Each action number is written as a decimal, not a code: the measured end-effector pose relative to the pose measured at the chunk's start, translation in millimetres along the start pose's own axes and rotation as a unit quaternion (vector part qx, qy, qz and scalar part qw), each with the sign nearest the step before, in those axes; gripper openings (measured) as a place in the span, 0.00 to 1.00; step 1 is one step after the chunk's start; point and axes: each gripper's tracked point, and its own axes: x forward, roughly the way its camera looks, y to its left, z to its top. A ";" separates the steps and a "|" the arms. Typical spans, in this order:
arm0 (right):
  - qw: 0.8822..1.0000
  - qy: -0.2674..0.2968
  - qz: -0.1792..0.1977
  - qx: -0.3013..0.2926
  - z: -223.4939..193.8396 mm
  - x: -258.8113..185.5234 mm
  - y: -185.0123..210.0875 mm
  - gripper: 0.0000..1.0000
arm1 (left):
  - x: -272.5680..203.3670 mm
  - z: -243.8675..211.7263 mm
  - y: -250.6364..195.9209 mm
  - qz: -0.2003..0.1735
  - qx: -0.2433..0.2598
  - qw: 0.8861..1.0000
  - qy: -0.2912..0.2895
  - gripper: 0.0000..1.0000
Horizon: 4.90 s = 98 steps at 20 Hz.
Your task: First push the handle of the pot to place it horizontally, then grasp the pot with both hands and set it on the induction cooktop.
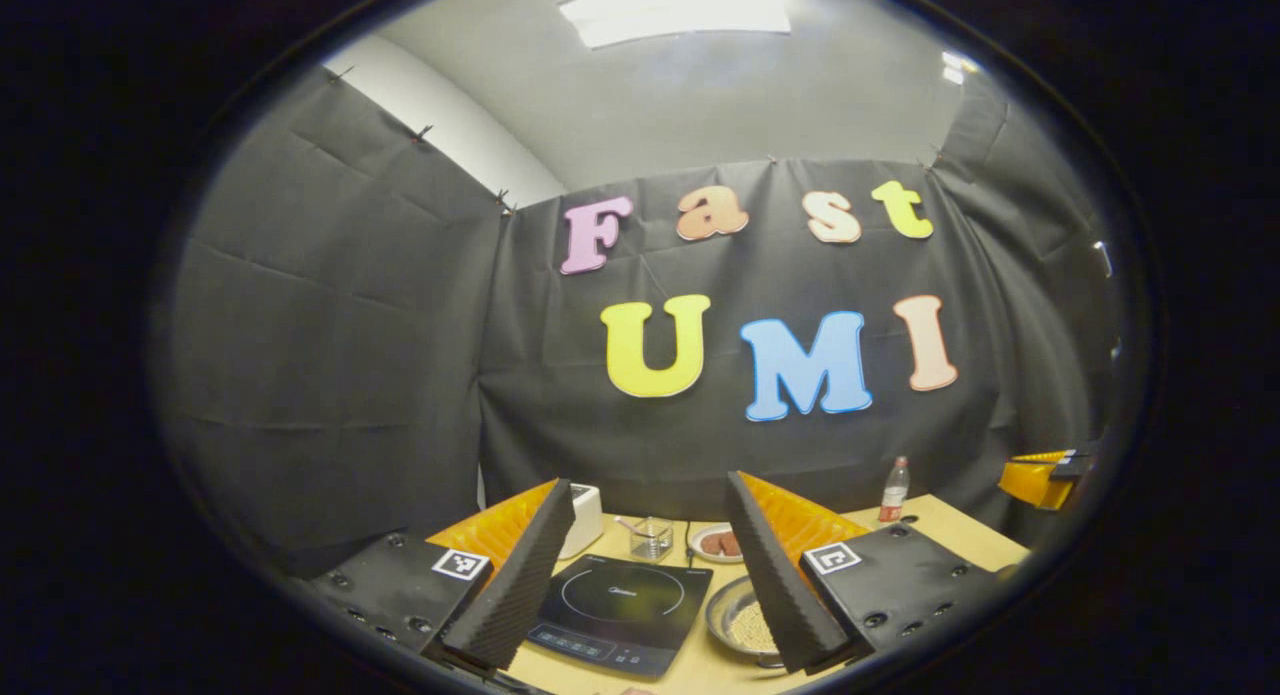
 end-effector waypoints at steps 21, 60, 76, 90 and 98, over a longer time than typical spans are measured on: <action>0.955 0.228 0.188 -0.018 -152.9 67.0 184.5 0.01 | 55.1 -44.5 132.5 0.093 -0.017 0.995 0.026 0.99; 0.868 0.464 0.166 0.058 -271.3 32.4 170.5 0.01 | 151.3 -82.1 67.3 -0.017 -0.055 0.998 0.040 0.99; 0.877 0.469 0.088 0.059 -275.9 24.9 99.4 0.01 | 202.2 -91.9 -3.8 -0.093 -0.091 0.990 0.044 0.94; 0.875 0.474 0.093 0.031 -282.0 29.5 8.9 0.01 | 180.4 -84.4 -55.8 -0.046 -0.060 0.996 0.047 0.97; 0.878 0.477 0.052 -0.002 -289.5 50.4 -45.6 0.01 | 174.0 -88.0 -67.8 -0.024 -0.050 0.997 0.052 0.94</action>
